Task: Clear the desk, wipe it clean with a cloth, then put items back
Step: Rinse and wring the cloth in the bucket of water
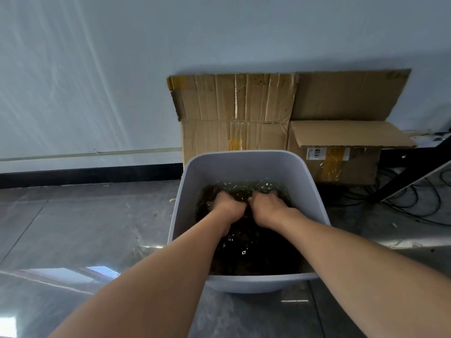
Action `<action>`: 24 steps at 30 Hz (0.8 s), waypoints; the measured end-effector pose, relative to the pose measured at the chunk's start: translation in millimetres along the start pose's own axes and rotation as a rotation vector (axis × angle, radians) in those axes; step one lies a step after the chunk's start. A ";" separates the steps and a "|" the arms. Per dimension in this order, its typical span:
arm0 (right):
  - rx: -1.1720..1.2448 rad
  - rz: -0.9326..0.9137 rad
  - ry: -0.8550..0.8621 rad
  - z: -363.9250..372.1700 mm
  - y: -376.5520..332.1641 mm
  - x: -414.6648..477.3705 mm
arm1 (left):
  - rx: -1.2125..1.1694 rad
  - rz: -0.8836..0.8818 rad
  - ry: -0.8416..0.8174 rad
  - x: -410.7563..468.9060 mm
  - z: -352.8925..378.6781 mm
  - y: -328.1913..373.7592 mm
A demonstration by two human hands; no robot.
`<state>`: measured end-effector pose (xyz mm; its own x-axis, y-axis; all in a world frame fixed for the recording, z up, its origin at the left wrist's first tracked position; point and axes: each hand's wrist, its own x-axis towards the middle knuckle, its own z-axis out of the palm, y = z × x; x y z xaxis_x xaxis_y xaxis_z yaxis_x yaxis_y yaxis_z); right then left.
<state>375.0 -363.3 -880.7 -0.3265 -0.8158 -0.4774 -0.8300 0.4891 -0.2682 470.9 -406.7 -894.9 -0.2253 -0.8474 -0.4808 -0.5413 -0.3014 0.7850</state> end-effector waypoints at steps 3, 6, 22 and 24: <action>-0.045 0.041 -0.121 2.6 -6.0 -1.5 | 0.191 -0.064 -0.051 0.3 1.3 -6.1; 0.097 0.071 -0.100 4.2 -10.8 -3.4 | 0.269 -0.149 -0.222 3.0 2.5 -6.3; 0.211 0.120 0.182 -6.5 1.8 -6.7 | -0.258 -0.325 -0.242 -18.4 -11.6 17.3; 0.087 0.117 0.048 -4.3 1.3 -8.7 | -0.102 -0.194 -0.138 -8.3 -9.4 7.3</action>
<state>374.9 -356.9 -873.3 -0.4417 -0.7644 -0.4696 -0.7431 0.6050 -0.2859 476.4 -406.0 -881.5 -0.2375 -0.7035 -0.6698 -0.5020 -0.5015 0.7047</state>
